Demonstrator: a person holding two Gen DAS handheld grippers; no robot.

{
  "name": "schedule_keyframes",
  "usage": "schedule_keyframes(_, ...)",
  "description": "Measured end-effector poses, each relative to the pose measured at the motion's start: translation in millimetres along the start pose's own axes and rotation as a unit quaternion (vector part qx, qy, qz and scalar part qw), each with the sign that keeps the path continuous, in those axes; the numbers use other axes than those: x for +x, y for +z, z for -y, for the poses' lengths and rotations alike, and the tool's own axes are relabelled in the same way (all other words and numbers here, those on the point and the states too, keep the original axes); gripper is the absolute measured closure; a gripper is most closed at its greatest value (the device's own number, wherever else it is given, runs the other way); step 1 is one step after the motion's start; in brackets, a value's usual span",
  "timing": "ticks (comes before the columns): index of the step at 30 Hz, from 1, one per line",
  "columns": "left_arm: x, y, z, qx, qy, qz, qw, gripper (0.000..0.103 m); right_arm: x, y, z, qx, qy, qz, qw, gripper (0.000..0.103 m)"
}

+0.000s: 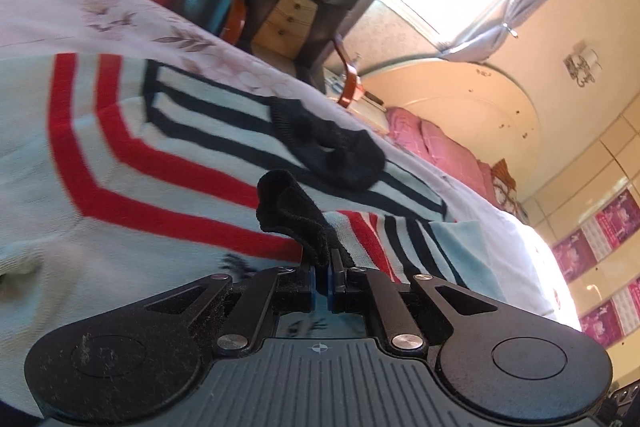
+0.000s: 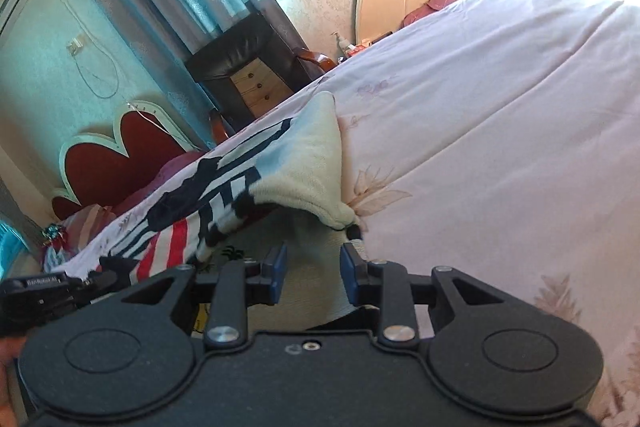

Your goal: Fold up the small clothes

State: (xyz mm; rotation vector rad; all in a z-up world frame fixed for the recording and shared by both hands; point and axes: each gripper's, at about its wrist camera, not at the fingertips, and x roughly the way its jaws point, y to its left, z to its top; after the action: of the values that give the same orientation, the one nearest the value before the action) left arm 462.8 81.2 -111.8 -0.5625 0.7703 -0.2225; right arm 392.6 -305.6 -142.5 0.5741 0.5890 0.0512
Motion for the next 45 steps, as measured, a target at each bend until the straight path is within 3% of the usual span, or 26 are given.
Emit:
schedule_keyframes(3, -1.3, -5.5, -17.7, -0.008, 0.006, 0.001, 1.0, 0.098, 12.6, 4.2, 7.8, 0.056, 0.032, -0.012, 0.998, 0.061)
schedule_keyframes(7, 5.6, -10.9, -26.2, -0.005, 0.008, -0.004, 0.9999, 0.098, 32.2, 8.7, 18.8, 0.121, 0.062, -0.03, 0.99, 0.061)
schedule_keyframes(13, 6.4, -13.8, -28.8, -0.001, 0.007, 0.007, 1.0, 0.098, 58.2, 11.5, 48.0, 0.239, 0.098, -0.029, 0.966, 0.066)
schedule_keyframes(18, 5.4, -12.6, -32.0, -0.003, 0.004, 0.008, 1.0, 0.098, 64.0, 12.4, 56.6, 0.277, 0.111, -0.023, 0.954, 0.069)
schedule_keyframes(20, 2.9, -12.3, -31.9, -0.004, -0.001, 0.009, 0.9999, 0.098, 66.1, 12.5, 58.2, 0.283, 0.11, -0.025, 0.952, 0.072)
schedule_keyframes(24, -9.8, -13.2, -27.7, -0.009, -0.017, 0.022, 0.9996, 0.098, 69.0, 11.6, 64.0, 0.282, 0.095, -0.034, 0.954, 0.09)
schedule_keyframes(30, -12.7, -12.1, -29.3, -0.003, -0.013, 0.027, 0.9995, 0.098, 63.7, 17.6, 51.4, 0.228, 0.085, -0.033, 0.969, 0.091)
schedule_keyframes(33, -6.7, -19.5, -35.1, 0.004, 0.022, 0.01, 0.9997, 0.098, 63.4, 15.5, 49.0, 0.202, 0.075, -0.037, 0.976, 0.092)
schedule_keyframes(36, 0.0, -26.2, -43.8, -0.012, 0.023, 0.009, 0.9996, 0.098, 67.3, 13.8, 47.1, 0.191, 0.068, -0.041, 0.978, 0.095)
schedule_keyframes(41, 0.4, -24.8, -44.2, -0.019, 0.014, 0.015, 0.9996, 0.098, 63.1, 17.0, 48.4, 0.176, 0.073, -0.049, 0.981, 0.093)
schedule_keyframes(45, -1.3, -24.5, -49.7, -0.029, 0.004, 0.02, 0.9994, 0.098, 49.4, 20.7, 54.0, 0.168, 0.087, -0.058, 0.98, 0.078)
